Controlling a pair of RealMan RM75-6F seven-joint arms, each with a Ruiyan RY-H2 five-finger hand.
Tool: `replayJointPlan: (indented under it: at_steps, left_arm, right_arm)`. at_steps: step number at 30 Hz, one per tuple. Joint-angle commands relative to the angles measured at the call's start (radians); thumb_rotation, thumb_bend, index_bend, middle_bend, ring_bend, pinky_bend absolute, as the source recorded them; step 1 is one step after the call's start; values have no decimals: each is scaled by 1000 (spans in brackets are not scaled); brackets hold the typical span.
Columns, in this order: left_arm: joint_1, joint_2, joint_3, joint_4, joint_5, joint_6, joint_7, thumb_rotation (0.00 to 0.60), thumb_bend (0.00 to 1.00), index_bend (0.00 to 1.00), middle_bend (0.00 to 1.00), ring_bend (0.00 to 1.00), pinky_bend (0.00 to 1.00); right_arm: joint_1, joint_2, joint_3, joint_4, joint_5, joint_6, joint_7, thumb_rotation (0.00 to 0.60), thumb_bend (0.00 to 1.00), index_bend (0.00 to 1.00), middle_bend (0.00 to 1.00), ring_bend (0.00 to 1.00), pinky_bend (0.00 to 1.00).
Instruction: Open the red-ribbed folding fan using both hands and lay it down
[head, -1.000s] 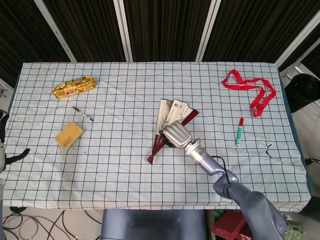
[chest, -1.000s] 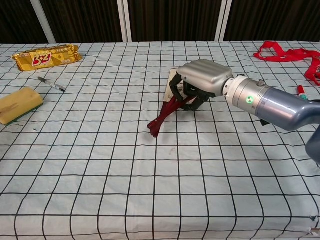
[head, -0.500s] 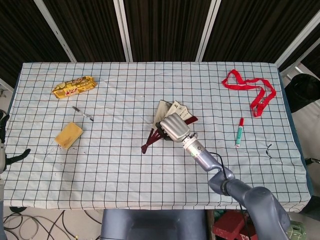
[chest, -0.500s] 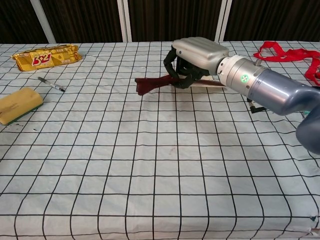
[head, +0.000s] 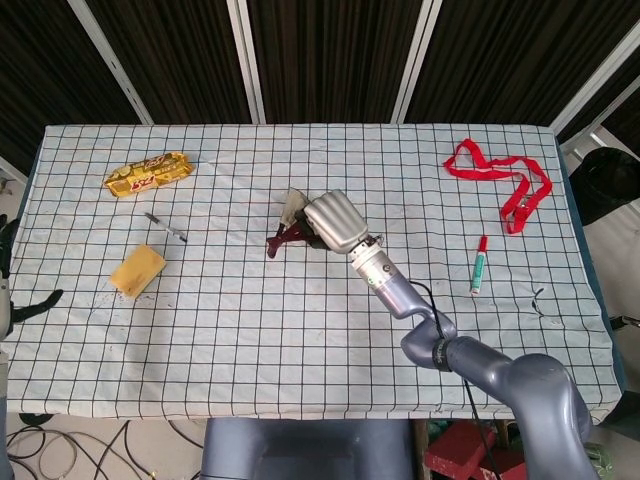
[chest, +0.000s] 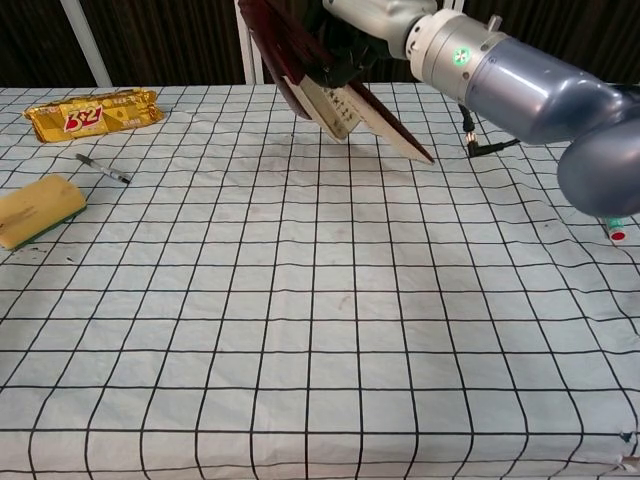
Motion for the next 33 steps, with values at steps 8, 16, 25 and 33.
replayJointPlan:
  at_steps: [8, 16, 25, 33]
  left_arm:
    - [-170, 28, -113, -29, -3, -109, 74, 600, 43, 144, 50, 0, 0]
    - [-311, 13, -154, 61, -5, -222, 128, 600, 93, 247, 78, 0, 0]
    - [-444, -35, -130, 219, 9, -370, 114, 600, 121, 363, 122, 0, 0]
    - [-521, -103, -110, 311, 9, -429, 104, 600, 147, 422, 144, 0, 4]
  right_arm:
    - [27, 93, 50, -126, 57, -41, -85, 600, 484, 876, 1000, 1000, 927]
    - [30, 123, 68, -187, 92, -52, -115, 600, 485, 884, 1000, 1000, 927]
    - [37, 148, 85, -240, 122, -58, -143, 600, 485, 887, 1000, 1000, 927]
    - [39, 160, 92, -274, 154, -70, -163, 600, 484, 889, 1000, 1000, 927]
